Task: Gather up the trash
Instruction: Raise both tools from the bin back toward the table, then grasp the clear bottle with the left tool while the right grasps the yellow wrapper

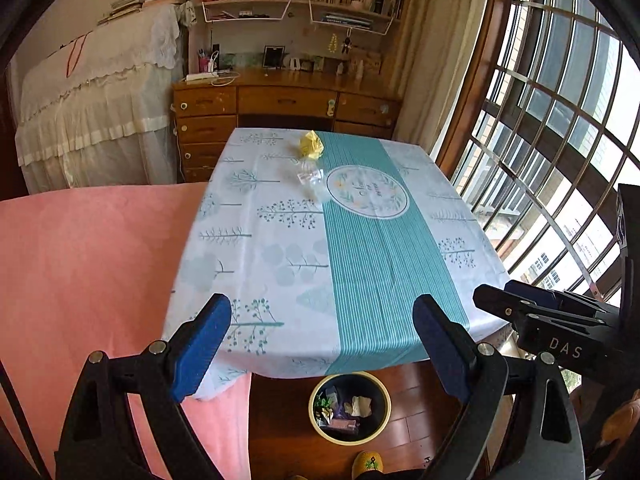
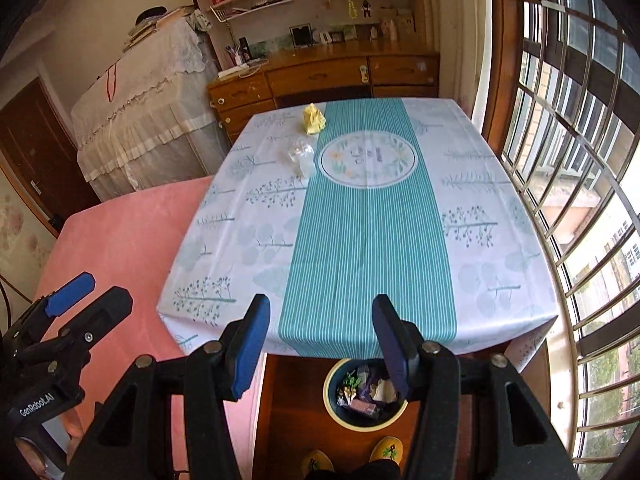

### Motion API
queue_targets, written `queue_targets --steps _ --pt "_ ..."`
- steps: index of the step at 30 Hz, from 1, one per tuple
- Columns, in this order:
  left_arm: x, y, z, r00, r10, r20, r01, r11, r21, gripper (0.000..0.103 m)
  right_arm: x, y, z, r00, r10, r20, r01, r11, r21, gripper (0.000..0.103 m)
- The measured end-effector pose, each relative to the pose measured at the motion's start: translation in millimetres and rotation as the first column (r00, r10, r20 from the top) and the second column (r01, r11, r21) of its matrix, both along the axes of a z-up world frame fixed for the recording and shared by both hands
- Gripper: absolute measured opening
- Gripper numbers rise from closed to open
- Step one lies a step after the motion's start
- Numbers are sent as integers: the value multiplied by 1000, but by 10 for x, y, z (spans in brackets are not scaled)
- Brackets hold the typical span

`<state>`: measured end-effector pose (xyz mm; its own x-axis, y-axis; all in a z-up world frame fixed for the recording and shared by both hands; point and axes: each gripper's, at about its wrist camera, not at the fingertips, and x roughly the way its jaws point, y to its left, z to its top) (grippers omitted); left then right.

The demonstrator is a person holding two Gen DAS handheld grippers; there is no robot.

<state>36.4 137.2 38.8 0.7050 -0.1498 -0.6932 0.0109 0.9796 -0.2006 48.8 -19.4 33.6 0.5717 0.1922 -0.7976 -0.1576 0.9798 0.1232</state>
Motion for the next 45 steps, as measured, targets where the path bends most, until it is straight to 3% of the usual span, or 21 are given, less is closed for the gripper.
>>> queue_targets --steps 3,10,14,16,20,27,31,35,40,45 --pt "148 73 51 999 40 -7 -40 999 -5 91 142 7 76 1000 11 25 -12 1000 4 54" --pt "745 148 -76 991 108 -74 -115 989 -96 90 741 -62 24 996 84 26 -84 996 -1 54" --pt "1298 84 -261 975 167 -146 -183 977 -108 75 1348 -134 -97 987 158 14 -158 987 16 53" --pt "1635 29 -374 959 204 -199 -228 968 -106 70 1693 -168 -185 979 204 -6 -203 978 35 53" --pt "2329 -131 -575 916 273 -292 -308 948 -79 70 2364 -216 -326 954 297 -33 -296 954 39 53" --pt "3516 -547 -881 871 320 -372 -319 945 66 70 3433 -343 -606 917 387 -93 -382 921 70 54" --pt "4028 -599 -1143 827 353 -437 -343 934 103 70 3894 -381 -764 914 390 -113 -380 919 100 54" --pt "4381 -552 -1416 781 384 -493 -382 918 108 70 4267 -372 -912 912 387 -131 -372 919 127 54" --pt "4659 -527 -1698 739 408 -536 -413 903 118 70 4606 -290 -1055 905 397 -152 -377 914 148 54" --pt "4787 -531 -1867 726 418 -546 -426 897 119 70 4812 -144 -1172 887 429 -173 -403 900 166 54"
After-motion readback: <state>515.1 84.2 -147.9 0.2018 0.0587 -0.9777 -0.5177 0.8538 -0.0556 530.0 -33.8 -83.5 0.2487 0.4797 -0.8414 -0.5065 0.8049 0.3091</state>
